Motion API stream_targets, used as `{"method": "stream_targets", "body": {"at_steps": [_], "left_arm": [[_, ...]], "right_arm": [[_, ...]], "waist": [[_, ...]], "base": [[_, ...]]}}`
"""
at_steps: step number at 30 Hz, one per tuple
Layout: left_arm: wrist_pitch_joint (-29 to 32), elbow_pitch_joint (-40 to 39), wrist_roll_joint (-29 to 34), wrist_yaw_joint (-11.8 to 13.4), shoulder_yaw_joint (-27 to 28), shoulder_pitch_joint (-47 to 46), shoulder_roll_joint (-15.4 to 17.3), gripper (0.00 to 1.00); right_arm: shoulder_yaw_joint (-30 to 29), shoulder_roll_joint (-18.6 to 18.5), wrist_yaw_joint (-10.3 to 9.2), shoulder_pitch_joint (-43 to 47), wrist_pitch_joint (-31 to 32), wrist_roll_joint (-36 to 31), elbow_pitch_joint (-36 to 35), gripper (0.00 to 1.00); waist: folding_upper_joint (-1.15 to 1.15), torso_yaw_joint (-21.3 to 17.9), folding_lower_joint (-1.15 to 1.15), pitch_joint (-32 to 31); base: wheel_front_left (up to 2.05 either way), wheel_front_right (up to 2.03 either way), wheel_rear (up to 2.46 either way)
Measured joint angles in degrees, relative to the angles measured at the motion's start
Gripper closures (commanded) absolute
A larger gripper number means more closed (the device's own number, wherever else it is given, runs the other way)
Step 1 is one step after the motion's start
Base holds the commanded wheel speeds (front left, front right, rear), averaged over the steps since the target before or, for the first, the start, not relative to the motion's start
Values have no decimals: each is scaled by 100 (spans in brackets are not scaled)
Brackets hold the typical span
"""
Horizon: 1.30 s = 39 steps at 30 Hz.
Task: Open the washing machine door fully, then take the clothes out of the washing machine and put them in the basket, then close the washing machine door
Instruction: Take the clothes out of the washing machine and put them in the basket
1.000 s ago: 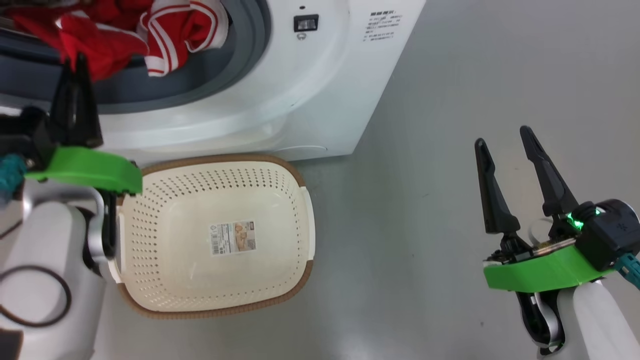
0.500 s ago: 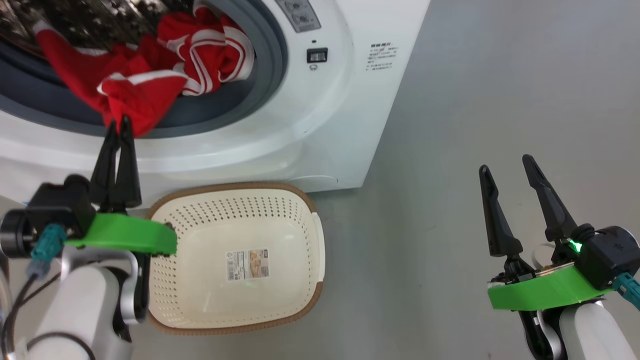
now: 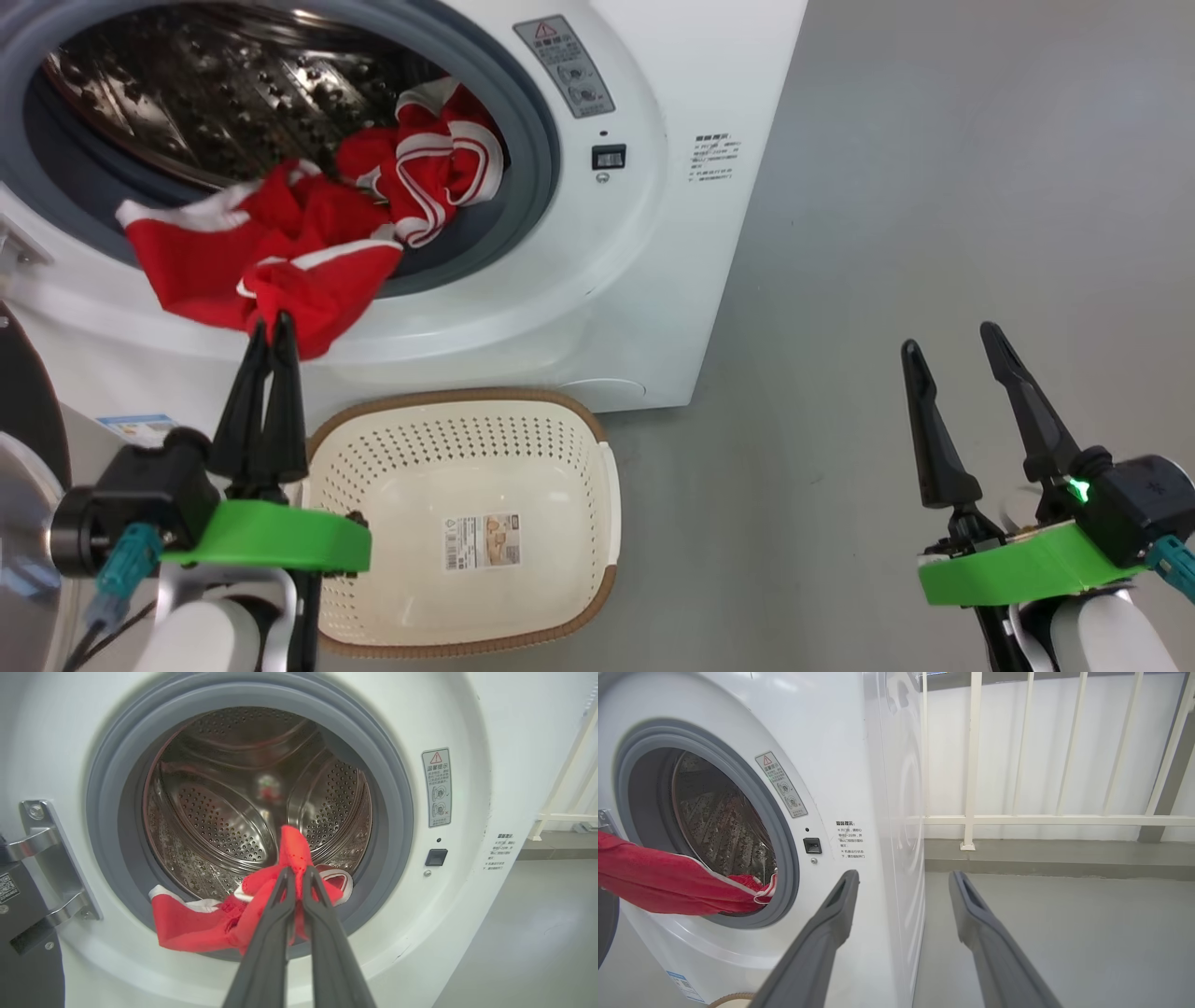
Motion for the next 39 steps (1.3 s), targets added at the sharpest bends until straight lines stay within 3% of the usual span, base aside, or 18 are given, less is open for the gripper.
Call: {"method": "stream_targets", "body": {"at_steps": [9, 15, 31, 39], "left_arm": [[253, -848, 26, 245, -86, 458, 49, 100], [286, -656, -59, 216, -202, 536, -40, 100], [-406, 2053, -218, -684, -335, -298, -454, 100], [-414, 3265, -133, -1038, 59, -839, -856, 100]], "right_arm": [[-82, 2, 0, 157, 0, 71, -23, 0], [-48, 2, 0, 159, 0, 109, -24, 0], [32, 2, 0, 24, 0, 163, -59, 0], [43, 2, 0, -146, 0, 163, -138, 0]], "waist": [[0, -44, 0, -98], [0, -57, 0, -30], [0, -164, 0, 400], [0, -270, 0, 766]], "base": [[0, 0, 0], [0, 0, 0], [0, 0, 0], [0, 0, 0]]}}
